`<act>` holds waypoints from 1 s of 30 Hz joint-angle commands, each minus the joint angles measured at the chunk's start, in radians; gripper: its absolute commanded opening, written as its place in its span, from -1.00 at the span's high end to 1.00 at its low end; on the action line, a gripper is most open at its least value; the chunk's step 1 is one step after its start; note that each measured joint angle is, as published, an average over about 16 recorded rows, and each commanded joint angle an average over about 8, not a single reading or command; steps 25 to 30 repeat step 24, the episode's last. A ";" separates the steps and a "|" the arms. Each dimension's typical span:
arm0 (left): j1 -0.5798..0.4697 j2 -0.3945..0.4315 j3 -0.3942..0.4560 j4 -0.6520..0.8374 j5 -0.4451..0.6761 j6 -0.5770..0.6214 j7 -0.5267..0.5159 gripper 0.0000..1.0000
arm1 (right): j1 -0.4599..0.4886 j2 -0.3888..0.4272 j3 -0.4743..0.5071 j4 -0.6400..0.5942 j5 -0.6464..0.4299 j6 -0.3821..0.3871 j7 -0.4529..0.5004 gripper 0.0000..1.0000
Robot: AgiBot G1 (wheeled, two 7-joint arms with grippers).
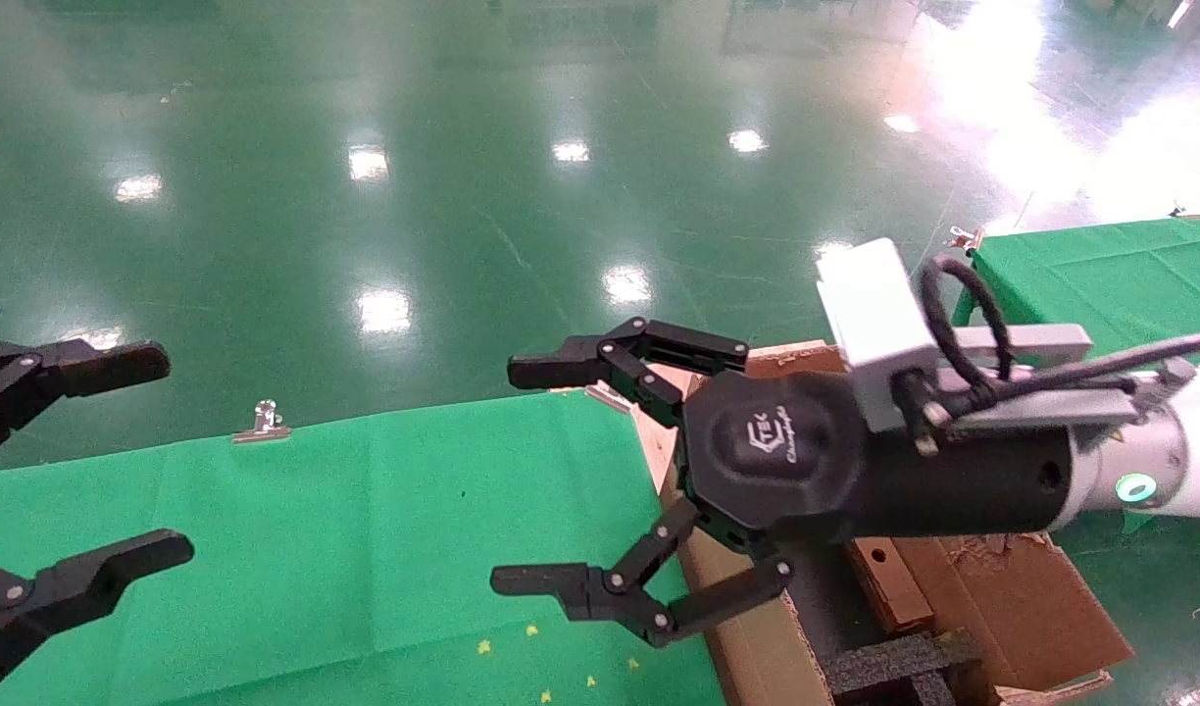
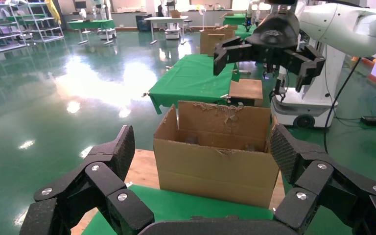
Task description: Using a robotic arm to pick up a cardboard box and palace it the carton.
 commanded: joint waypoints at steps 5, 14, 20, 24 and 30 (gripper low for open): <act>0.000 0.000 0.000 0.000 0.000 0.000 0.000 -1.00 | -0.045 -0.004 0.072 0.021 -0.008 -0.016 -0.020 -1.00; 0.000 0.000 0.000 0.000 0.000 0.000 0.000 -1.00 | -0.032 -0.003 0.049 0.015 -0.008 -0.011 -0.015 -1.00; 0.000 0.000 0.000 0.000 0.000 0.000 0.000 -1.00 | -0.026 -0.003 0.039 0.012 -0.007 -0.009 -0.013 -1.00; 0.000 0.000 0.000 0.000 0.000 0.000 0.000 -1.00 | -0.024 -0.002 0.036 0.011 -0.006 -0.008 -0.012 -1.00; 0.000 0.000 0.000 0.000 0.000 0.000 0.000 -1.00 | -0.024 -0.002 0.036 0.011 -0.006 -0.008 -0.012 -1.00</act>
